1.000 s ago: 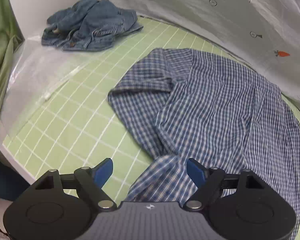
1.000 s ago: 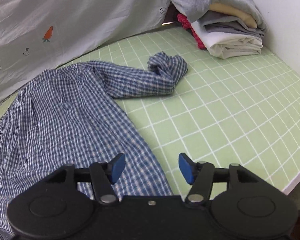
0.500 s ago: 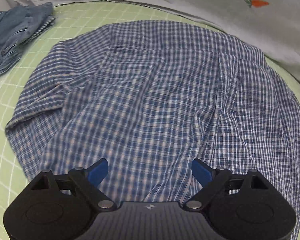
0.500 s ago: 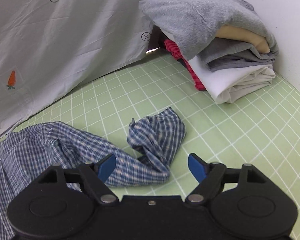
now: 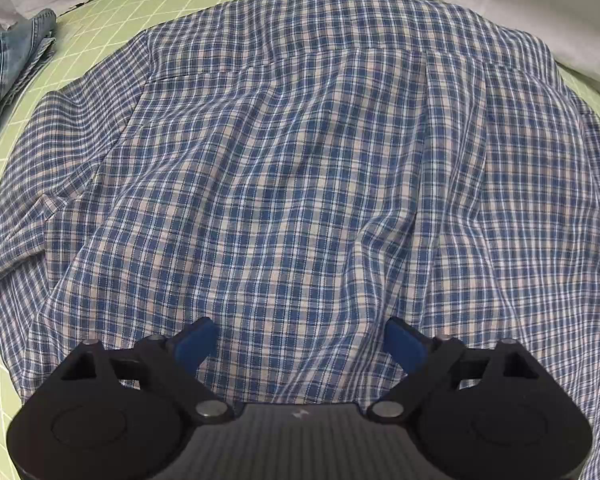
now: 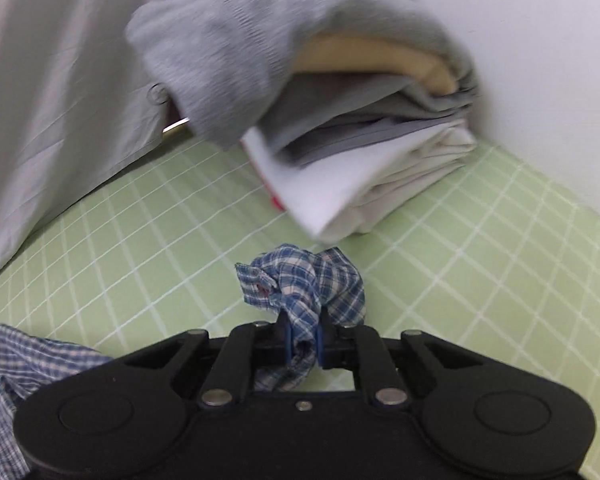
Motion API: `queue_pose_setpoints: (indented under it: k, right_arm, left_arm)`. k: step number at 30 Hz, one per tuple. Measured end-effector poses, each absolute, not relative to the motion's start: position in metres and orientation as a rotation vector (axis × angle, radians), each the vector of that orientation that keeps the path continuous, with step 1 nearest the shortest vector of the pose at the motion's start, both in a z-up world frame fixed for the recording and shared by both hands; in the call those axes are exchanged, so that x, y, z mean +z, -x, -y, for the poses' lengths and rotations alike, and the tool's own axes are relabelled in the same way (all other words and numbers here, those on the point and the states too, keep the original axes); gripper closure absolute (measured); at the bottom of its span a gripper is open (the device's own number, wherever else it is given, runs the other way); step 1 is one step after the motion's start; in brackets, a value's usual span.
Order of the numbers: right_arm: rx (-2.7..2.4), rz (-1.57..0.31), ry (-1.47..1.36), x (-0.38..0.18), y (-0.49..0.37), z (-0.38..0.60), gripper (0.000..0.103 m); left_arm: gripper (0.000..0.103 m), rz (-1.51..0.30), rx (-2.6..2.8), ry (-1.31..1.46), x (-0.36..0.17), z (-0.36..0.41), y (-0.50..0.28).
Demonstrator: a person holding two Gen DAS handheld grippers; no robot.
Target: Fold clothes
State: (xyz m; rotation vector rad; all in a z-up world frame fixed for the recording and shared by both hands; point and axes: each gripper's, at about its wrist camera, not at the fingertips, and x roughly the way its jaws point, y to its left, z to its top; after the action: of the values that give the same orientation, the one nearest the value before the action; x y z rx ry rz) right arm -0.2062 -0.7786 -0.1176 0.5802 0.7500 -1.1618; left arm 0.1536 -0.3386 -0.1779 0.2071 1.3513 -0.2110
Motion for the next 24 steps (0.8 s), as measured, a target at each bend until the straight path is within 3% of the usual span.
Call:
queue_pose_setpoints:
  k: [7, 15, 21, 24]
  right_arm:
    - [-1.256, -0.773, -0.56, -0.112, 0.225, 0.794, 0.087]
    - [-1.114, -0.68, -0.58, -0.146, 0.188, 0.818, 0.047]
    - [-1.052, -0.3, -0.868, -0.143, 0.262, 0.81, 0.026]
    - [-1.097, -0.19, -0.946, -0.146, 0.301, 0.809, 0.026]
  left_arm:
    - [0.0, -1.379, -0.196, -0.196, -0.181, 0.34, -0.157]
    - [0.0, -1.42, -0.167, -0.178, -0.176, 0.343, -0.16]
    - [0.0, -1.45, -0.13, -0.148, -0.175, 0.338, -0.17]
    - [0.0, -1.456, -0.109, -0.129, -0.177, 0.334, -0.176]
